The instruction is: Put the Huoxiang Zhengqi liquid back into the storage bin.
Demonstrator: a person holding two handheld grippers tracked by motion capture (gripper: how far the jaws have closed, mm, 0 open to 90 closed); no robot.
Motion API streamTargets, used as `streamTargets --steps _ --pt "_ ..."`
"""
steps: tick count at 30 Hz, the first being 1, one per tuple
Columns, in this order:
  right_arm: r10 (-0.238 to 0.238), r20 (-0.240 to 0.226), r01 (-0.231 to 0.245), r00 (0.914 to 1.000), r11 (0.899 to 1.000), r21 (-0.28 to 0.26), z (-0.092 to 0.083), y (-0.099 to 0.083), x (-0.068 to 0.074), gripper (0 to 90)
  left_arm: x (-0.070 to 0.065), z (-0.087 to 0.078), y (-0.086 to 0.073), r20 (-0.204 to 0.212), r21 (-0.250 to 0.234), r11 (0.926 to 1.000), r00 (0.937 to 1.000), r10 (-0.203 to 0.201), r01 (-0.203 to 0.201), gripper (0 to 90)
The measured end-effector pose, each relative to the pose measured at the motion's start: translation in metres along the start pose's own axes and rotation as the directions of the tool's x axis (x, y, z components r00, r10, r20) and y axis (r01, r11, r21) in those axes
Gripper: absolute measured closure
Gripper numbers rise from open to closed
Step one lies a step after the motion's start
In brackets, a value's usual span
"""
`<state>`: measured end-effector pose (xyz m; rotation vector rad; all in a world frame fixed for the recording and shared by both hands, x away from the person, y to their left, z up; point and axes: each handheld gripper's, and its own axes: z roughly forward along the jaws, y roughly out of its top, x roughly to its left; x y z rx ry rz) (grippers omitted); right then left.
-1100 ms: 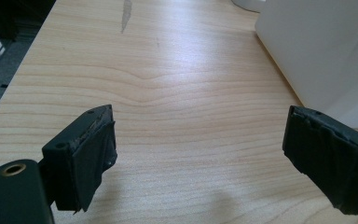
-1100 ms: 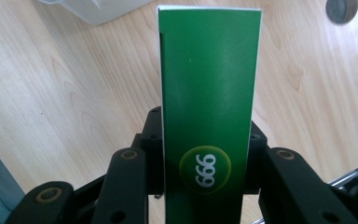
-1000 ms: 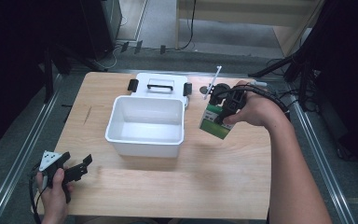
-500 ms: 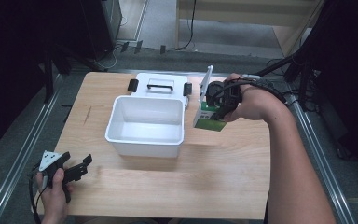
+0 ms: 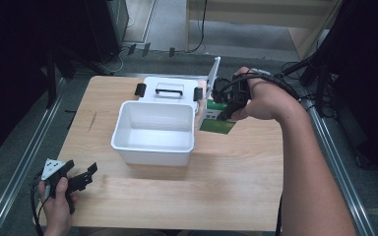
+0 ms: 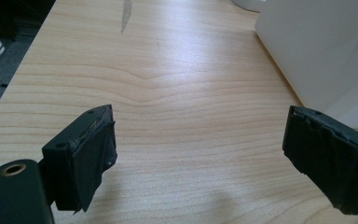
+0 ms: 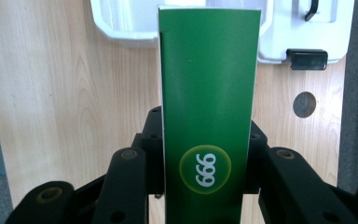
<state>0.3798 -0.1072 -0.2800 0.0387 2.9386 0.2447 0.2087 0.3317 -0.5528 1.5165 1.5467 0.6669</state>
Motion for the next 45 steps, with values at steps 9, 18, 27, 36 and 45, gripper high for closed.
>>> streamTargets --steps 9,18,27,36,45 --pt "-0.02 0.02 0.02 0.9996 1.0 -0.016 -0.01 0.026 -0.002 64.8 0.0 0.0 0.0 0.0 0.001 1.0 1.0 -0.001 0.001 10.4" --pt "-0.026 0.018 0.026 0.9995 1.0 0.003 -0.014 0.055 0.0 64.6 0.0 0.0 0.0 0.0 0.001 1.0 1.0 -0.003 0.003 10.4" --pt "-0.039 0.014 0.039 0.9991 0.999 0.003 -0.008 0.077 0.001 64.4 0.0 0.0 0.0 0.0 -0.002 1.0 1.0 -0.007 0.007 10.4" --pt "-0.069 -0.002 0.069 0.9976 0.998 0.009 0.005 0.104 0.001 64.3 0.0 0.0 0.0 0.001 0.001 1.0 1.0 -0.008 0.008 10.4" --pt "-0.086 -0.018 0.086 0.9961 0.996 0.016 0.019 0.12 -0.001 64.4 0.001 0.0 0.0 0.002 -0.001 0.9999 0.9999 -0.013 0.013 10.4"
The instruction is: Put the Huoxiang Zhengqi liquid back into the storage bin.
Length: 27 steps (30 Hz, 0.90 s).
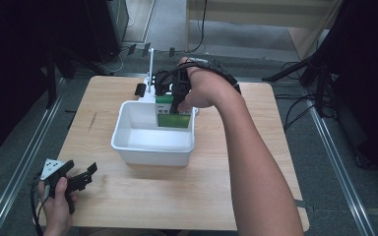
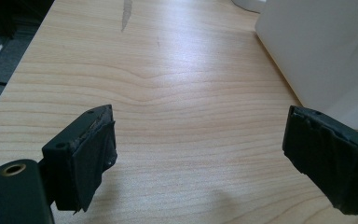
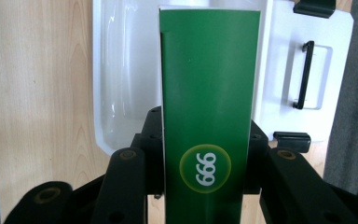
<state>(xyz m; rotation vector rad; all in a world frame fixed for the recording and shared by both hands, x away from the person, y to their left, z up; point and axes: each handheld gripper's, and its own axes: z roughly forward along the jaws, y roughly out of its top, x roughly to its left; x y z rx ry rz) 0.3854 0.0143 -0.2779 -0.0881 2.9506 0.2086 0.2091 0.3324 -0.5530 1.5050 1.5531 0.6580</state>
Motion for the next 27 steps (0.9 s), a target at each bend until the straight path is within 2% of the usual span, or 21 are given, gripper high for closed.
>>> streamTargets --steps 11,13,17,21,27 --pt "-0.006 -0.008 0.006 0.9999 1.0 0.026 0.018 0.002 -0.005 64.3 0.0 0.0 0.0 0.001 -0.001 1.0 1.0 -0.005 0.005 10.4" --pt "0.01 -0.012 -0.01 0.9999 0.999 0.033 0.021 0.002 -0.005 64.3 0.0 0.0 0.0 0.001 -0.001 1.0 1.0 -0.004 0.004 10.4" --pt "0.008 -0.014 -0.008 0.9999 0.999 0.044 0.028 0.001 -0.005 64.2 0.001 0.0 0.0 0.0 -0.002 1.0 1.0 -0.002 0.002 10.4" --pt "0.029 -0.019 -0.028 0.9994 0.998 0.057 0.036 -0.003 -0.007 64.1 0.001 0.0 0.0 0.001 0.0 1.0 1.0 0.0 0.0 10.4" --pt "0.034 -0.029 -0.032 0.999 0.998 0.056 0.048 -0.006 -0.008 64.1 0.001 0.0 0.0 0.001 0.0 1.0 1.0 -0.002 0.002 10.4"
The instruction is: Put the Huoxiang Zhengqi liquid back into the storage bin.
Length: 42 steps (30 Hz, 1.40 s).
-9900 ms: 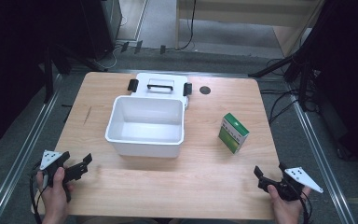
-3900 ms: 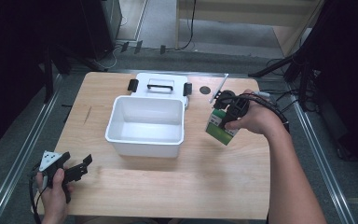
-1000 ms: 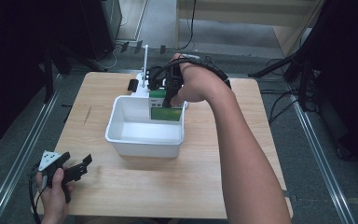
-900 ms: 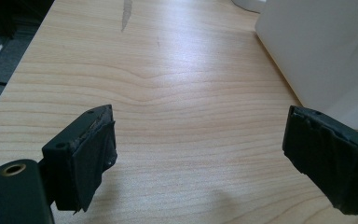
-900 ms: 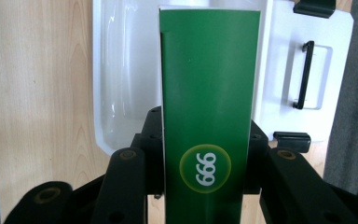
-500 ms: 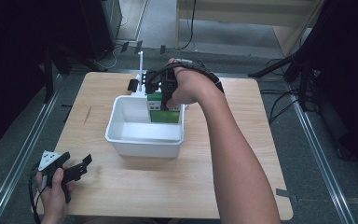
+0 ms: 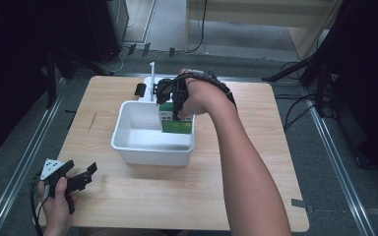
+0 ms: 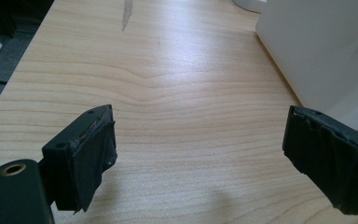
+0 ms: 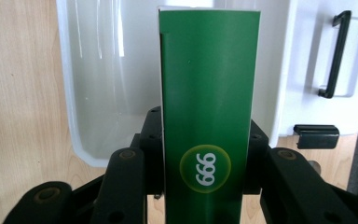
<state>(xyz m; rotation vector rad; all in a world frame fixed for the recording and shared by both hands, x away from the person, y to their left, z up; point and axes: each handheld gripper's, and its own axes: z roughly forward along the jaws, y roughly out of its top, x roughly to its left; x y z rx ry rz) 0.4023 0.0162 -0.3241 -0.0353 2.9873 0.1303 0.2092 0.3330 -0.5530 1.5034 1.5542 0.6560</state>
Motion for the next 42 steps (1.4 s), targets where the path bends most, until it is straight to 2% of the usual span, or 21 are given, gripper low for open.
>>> streamTargets --steps 6,11,19,27,31,42 --pt "-0.006 -0.003 0.006 1.0 1.0 -0.001 0.01 0.002 0.0 64.0 0.0 0.0 0.0 0.0 0.001 1.0 1.0 -0.001 0.001 10.4" --pt "0.002 -0.016 -0.002 0.9999 1.0 0.014 0.021 0.0 -0.001 63.9 0.0 0.0 0.0 0.002 0.0 1.0 1.0 -0.002 0.002 10.4" --pt "0.01 -0.032 -0.011 0.9994 1.0 -0.006 0.037 -0.004 -0.003 64.0 0.0 0.0 0.0 0.001 0.002 1.0 1.0 -0.002 0.002 10.4" --pt "0.031 -0.05 -0.031 0.9983 1.0 0.004 0.051 -0.004 -0.003 63.9 0.0 0.0 0.0 0.002 0.001 1.0 1.0 -0.002 0.002 10.4" --pt "0.025 -0.054 -0.024 0.9982 1.0 0.007 0.058 -0.004 -0.003 63.9 0.0 0.0 0.0 0.002 0.0 1.0 1.0 -0.004 0.004 10.4" --pt "0.044 -0.07 -0.044 0.9966 0.999 0.007 0.072 -0.005 -0.003 63.0 0.0 0.0 0.0 0.002 -0.001 1.0 1.0 -0.003 0.003 10.4"
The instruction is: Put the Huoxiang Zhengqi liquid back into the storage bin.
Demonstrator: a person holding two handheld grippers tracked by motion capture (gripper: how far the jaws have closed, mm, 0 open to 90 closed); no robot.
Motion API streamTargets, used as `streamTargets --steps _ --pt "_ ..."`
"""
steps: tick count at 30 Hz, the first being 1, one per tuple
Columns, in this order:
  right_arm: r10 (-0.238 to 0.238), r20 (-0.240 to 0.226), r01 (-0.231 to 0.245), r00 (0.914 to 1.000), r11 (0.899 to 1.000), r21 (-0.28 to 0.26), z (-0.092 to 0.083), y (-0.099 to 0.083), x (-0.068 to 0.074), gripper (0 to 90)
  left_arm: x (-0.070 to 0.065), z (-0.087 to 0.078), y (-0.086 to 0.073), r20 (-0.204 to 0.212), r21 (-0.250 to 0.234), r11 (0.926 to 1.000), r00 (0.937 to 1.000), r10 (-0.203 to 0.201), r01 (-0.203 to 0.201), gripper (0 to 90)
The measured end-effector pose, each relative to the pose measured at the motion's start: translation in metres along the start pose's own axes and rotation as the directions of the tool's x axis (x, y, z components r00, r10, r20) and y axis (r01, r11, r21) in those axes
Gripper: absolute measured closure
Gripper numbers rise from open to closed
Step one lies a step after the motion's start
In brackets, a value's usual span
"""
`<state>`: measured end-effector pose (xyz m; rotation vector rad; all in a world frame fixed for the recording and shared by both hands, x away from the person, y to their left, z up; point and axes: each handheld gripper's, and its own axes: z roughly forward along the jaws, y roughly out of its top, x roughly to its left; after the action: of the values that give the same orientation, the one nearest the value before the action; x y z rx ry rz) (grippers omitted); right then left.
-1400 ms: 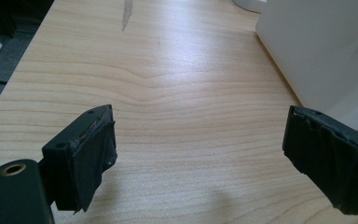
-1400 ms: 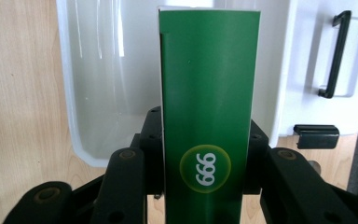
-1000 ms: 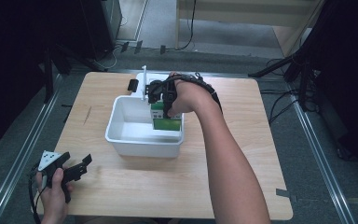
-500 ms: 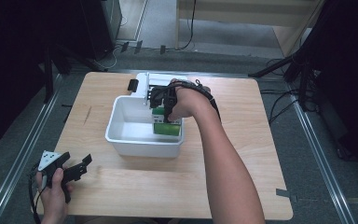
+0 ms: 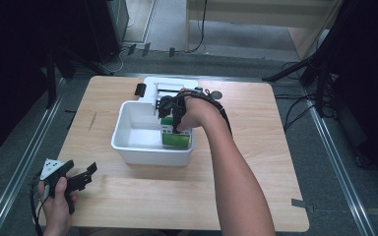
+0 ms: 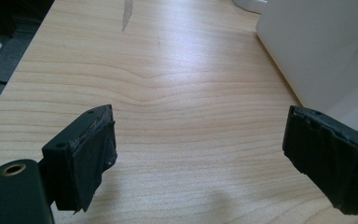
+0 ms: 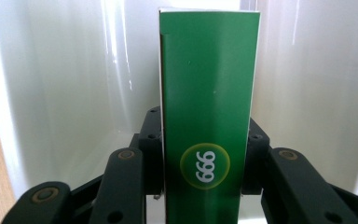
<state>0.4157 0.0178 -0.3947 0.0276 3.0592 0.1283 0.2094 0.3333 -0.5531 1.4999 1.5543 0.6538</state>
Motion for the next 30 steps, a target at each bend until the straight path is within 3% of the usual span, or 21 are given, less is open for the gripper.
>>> streamTargets --steps 9,14,30 --pt "0.002 0.01 -0.002 0.9999 1.0 -0.009 -0.002 0.0 0.001 61.1 0.0 0.0 0.0 0.0 -0.001 1.0 1.0 -0.001 0.001 10.4" --pt "0.024 0.015 -0.024 0.9996 0.999 -0.041 -0.01 -0.002 0.003 54.6 0.0 0.0 0.0 0.0 0.004 1.0 1.0 0.001 -0.001 10.4" --pt "0.057 0.033 -0.054 0.9978 0.994 -0.098 -0.039 -0.016 0.006 53.1 0.0 0.0 0.0 -0.001 0.006 1.0 1.0 0.002 -0.002 10.4"
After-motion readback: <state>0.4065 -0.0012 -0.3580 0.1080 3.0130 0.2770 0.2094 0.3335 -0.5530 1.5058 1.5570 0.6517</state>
